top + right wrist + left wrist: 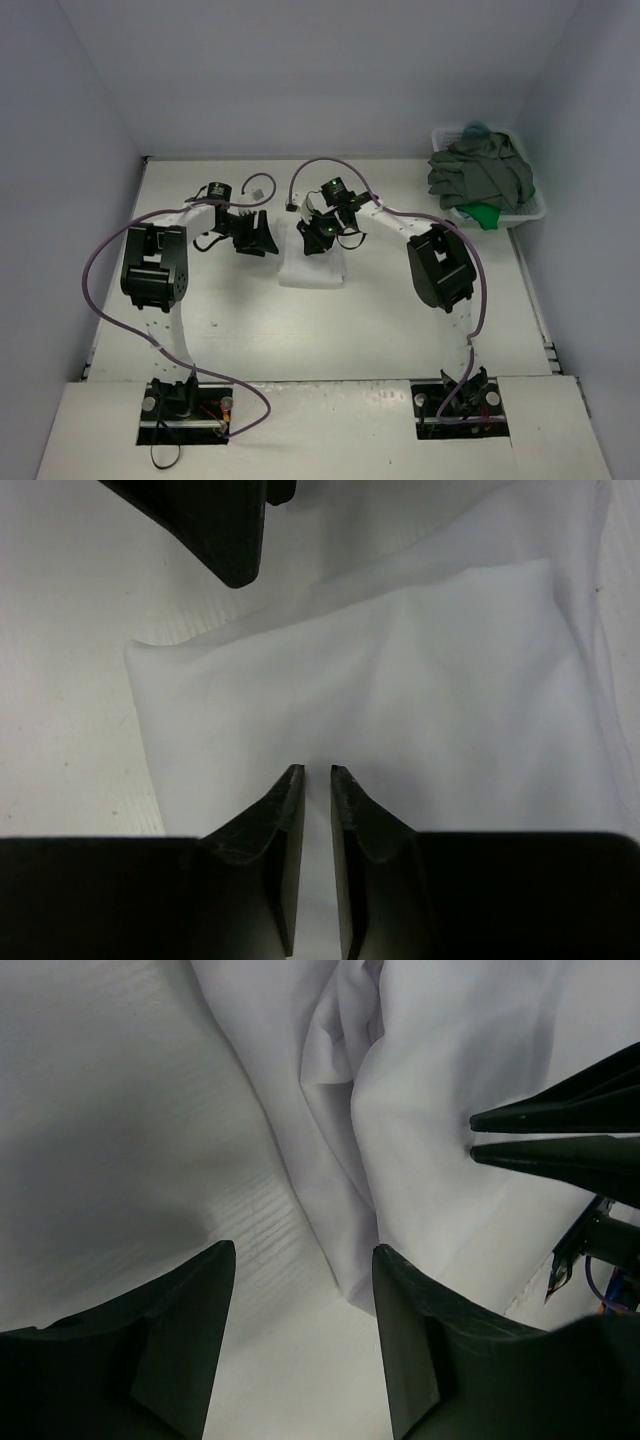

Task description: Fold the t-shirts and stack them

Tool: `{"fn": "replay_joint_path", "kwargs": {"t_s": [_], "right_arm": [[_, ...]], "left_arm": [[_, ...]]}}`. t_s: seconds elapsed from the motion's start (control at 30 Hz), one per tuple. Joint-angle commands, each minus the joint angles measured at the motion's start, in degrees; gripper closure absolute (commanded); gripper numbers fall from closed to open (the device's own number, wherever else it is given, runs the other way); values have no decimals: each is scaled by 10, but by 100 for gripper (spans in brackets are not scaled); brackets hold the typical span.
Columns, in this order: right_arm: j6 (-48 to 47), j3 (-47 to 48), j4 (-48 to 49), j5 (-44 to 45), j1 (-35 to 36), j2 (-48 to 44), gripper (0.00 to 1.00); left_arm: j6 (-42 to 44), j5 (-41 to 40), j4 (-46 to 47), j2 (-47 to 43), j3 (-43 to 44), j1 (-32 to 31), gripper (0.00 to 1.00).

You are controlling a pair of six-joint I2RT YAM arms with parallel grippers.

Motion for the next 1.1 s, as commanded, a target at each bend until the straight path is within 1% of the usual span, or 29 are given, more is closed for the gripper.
{"fn": "replay_joint_path", "kwargs": {"t_s": [0.0,0.07,0.23,0.43,0.7,0.97,1.07], "right_arm": [[13,5,30,9,-2,-11,90],[14,3,32,14,-3,-11,100],[7,-3,33,19,-3,-15,100],[10,-3,32,14,-12,-23,100],[9,-6,32,5,-12,-29,100],[8,-7,31,-5,-13,-33,100],[7,-8,31,-6,-13,-34,100]], "left_arm": [[-20,36,29,-1,12,2,48],[-24,39,29,4,15,2,46],[-42,46,47,26,11,2,42],[-72,68,76,62,7,-5,42],[-87,32,108,78,-15,-29,40],[-94,-37,120,76,-34,-58,39],[-93,-64,115,71,-39,-59,39]]}}
